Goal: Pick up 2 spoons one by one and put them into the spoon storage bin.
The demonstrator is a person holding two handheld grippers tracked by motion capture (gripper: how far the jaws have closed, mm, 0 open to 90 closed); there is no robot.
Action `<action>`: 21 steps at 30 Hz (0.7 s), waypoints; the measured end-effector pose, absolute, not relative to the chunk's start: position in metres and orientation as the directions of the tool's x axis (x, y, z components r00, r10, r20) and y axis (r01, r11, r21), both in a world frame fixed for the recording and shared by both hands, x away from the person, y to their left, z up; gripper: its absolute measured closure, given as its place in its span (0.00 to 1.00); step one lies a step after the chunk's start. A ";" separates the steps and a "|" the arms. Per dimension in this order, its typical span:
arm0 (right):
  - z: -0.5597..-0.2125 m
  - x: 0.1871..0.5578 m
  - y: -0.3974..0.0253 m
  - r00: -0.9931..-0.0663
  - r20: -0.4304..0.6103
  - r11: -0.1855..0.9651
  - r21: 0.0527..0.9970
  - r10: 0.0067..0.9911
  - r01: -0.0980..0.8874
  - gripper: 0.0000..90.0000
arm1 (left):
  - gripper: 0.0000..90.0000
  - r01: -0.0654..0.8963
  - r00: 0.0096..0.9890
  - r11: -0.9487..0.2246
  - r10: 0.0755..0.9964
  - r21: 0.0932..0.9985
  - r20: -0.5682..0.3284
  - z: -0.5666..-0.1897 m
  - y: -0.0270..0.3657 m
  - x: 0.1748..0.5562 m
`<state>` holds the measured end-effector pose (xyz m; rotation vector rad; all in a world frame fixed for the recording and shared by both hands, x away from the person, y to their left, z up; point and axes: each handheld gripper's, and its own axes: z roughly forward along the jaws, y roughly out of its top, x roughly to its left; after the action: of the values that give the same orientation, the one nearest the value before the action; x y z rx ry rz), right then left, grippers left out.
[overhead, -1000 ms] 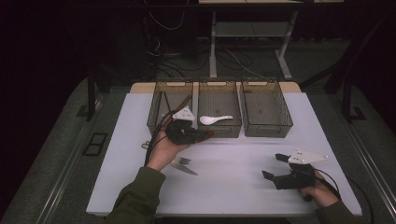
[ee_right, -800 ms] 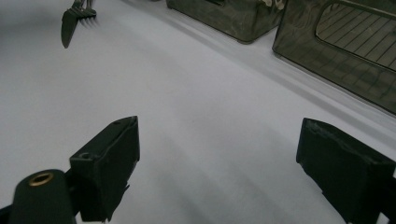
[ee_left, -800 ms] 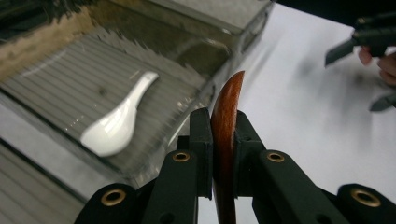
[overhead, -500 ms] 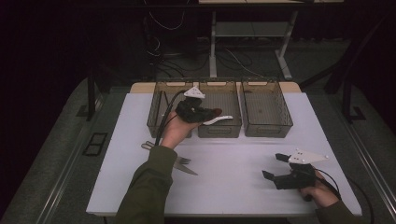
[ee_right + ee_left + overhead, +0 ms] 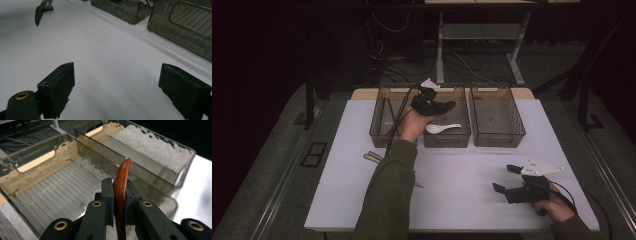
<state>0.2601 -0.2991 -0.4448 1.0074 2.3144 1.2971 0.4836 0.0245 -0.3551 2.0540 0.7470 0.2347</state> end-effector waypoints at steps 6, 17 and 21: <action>-0.444 0.260 -0.299 -0.709 0.074 0.343 0.837 0.702 0.427 0.15 | 0.90 0.445 0.776 -0.379 0.616 0.811 -0.138 -0.355 0.012 0.499; -0.443 0.259 -0.298 -0.714 0.078 0.339 0.841 0.696 0.422 0.15 | 0.90 0.459 0.772 -0.407 0.623 0.790 -0.127 -0.360 -0.017 0.510; -0.442 0.259 -0.299 -0.715 0.078 0.337 0.843 0.695 0.420 0.15 | 0.90 0.462 0.767 -0.403 0.628 0.790 -0.128 -0.365 -0.025 0.512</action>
<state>0.2586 -0.2985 -0.4425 0.9964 2.3103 1.3208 0.5116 -0.0253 -0.3651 2.0699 0.8148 0.2363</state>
